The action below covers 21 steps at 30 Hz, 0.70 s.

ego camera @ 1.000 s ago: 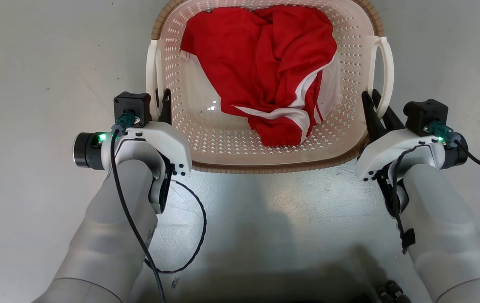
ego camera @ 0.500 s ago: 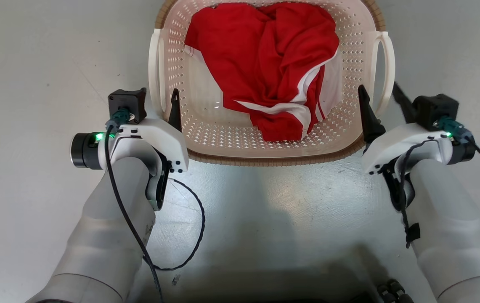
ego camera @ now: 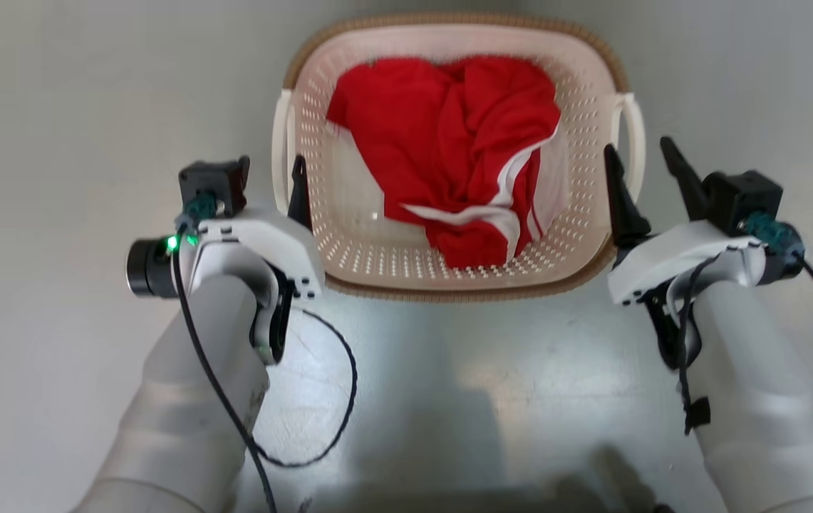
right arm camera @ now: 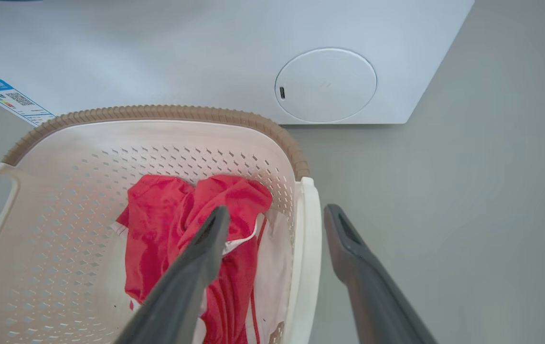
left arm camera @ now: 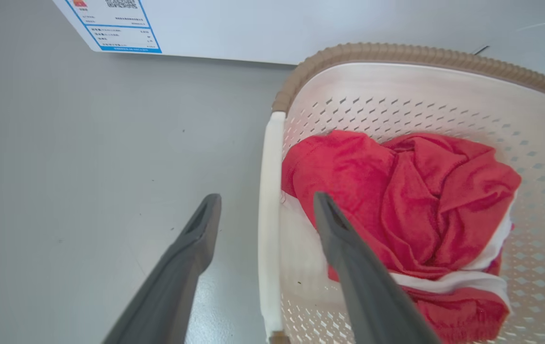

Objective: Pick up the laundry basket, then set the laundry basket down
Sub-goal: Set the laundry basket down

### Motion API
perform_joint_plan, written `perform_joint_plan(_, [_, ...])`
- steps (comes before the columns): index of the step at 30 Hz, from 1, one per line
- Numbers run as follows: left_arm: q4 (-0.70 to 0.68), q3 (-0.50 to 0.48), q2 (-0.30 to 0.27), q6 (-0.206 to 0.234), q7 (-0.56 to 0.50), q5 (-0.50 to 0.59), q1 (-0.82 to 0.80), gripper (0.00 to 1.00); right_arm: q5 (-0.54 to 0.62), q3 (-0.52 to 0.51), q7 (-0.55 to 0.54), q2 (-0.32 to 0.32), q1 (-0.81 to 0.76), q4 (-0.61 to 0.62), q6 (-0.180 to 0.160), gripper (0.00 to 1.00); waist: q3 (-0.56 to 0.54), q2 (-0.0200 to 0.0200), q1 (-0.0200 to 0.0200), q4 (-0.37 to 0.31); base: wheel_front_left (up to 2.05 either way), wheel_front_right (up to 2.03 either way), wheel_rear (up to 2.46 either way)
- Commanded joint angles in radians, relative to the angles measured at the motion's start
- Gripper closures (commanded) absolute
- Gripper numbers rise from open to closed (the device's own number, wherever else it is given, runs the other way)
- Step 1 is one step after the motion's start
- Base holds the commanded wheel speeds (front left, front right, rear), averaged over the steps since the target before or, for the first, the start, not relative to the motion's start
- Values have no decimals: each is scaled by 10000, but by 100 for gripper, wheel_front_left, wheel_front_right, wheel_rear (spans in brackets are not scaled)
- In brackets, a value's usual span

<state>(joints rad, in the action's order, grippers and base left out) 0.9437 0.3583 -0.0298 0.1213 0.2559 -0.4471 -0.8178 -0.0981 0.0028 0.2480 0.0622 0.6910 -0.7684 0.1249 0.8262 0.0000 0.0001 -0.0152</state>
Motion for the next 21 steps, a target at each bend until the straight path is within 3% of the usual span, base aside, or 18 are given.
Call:
perform_joint_plan(1, [-149,-222,-205,-50,59,-38,515,0,-112,241,137,-120,-455,239,58,0,-434,0,-1,-27,0,0,0])
perform_joint_plan(10, [-1332,-800,-205,-126,59,-35,1934,0,-251,524,137,-120,-1298,1321,58,0,-2343,0,-1,-12,0,0,0])
perform_joint_plan(21, [-2336,-1381,-205,-365,59,526,3378,0,694,-184,137,-120,-2346,1792,58,0,-4616,0,-1,63,0,0,0])
